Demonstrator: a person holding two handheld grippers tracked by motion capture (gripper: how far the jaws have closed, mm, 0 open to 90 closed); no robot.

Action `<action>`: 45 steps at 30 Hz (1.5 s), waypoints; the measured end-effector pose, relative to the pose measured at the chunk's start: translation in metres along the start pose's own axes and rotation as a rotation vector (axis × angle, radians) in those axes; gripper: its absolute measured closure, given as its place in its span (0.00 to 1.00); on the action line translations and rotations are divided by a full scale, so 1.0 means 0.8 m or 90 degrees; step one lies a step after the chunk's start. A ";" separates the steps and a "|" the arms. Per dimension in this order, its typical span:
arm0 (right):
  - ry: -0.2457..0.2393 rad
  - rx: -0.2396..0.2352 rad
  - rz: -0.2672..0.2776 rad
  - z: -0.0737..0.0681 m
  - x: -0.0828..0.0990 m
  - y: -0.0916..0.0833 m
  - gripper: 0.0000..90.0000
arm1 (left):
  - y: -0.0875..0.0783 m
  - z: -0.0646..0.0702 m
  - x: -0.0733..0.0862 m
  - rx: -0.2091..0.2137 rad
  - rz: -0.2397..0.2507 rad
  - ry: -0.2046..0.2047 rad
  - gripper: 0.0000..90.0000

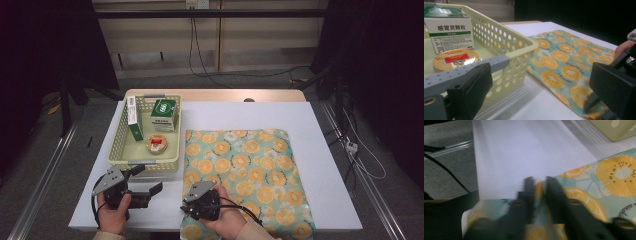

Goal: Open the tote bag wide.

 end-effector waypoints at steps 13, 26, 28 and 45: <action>0.107 -0.011 0.093 0.032 0.005 -0.024 1.00 | 0.002 0.001 0.000 0.003 0.000 0.006 0.05; 0.155 0.147 0.202 0.151 -0.029 -0.116 1.00 | 0.008 0.004 0.000 0.007 -0.006 0.009 0.05; 0.158 0.158 0.207 0.159 -0.031 -0.120 1.00 | 0.008 0.003 0.000 0.008 -0.008 0.010 0.05; 0.148 0.295 0.263 0.257 -0.090 -0.167 1.00 | 0.010 0.007 0.000 0.018 -0.013 0.015 0.05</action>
Point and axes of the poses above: each handheld gripper's, and its own axes: y roughly forward along the jaws, x roughly out of its underside, z roughly to its right, the point moved 3 cm from there along y, roughly forward along the jaws, and after that the axes turned 13 degrees about -x, right-handed, at the moved point
